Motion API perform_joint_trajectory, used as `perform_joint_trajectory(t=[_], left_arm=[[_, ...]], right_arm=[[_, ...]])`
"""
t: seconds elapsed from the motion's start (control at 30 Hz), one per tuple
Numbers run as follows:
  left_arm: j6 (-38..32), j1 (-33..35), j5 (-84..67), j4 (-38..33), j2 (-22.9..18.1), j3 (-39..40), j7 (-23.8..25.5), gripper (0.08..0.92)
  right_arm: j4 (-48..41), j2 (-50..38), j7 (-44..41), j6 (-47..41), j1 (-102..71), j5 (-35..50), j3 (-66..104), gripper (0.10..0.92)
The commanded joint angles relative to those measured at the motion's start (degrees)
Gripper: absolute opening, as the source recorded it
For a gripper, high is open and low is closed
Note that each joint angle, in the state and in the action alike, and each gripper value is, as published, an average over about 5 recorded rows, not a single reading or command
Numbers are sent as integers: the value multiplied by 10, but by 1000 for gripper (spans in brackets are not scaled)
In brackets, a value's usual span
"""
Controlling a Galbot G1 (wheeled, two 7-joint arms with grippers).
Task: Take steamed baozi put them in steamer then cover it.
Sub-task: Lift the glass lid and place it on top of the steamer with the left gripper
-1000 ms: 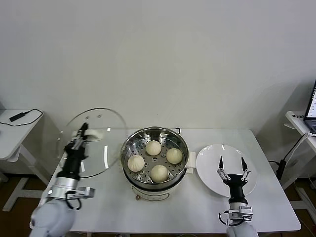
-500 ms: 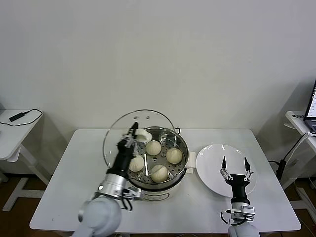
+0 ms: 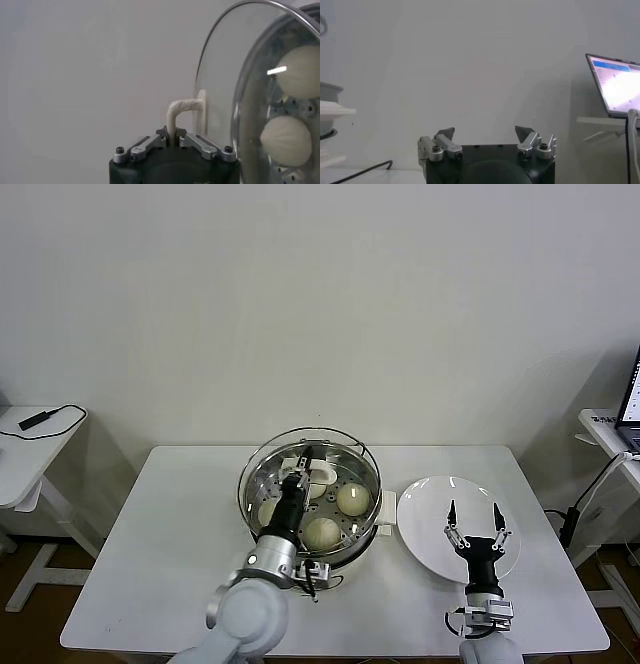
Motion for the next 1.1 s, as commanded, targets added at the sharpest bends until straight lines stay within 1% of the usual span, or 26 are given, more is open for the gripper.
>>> perform_joint_trajectory(t=[0.03,0.37,0.8,1.1], left_arm=[[28,-26,23,52,-14,36,23,190],[29,-35,22,80,-31,29,16,190],[22,-32,21,93,-35,19,3,190],[17,-27,30,94,-40,14,4,190]], right_arm=[[-3,1,-1,0,0,-1,1,823],[-3,1,-1,-1,0,-3,3,823],[-3,1,-1,-1,2,-3,4,823],[-2,2,-1,-2,4,-4,4,823]])
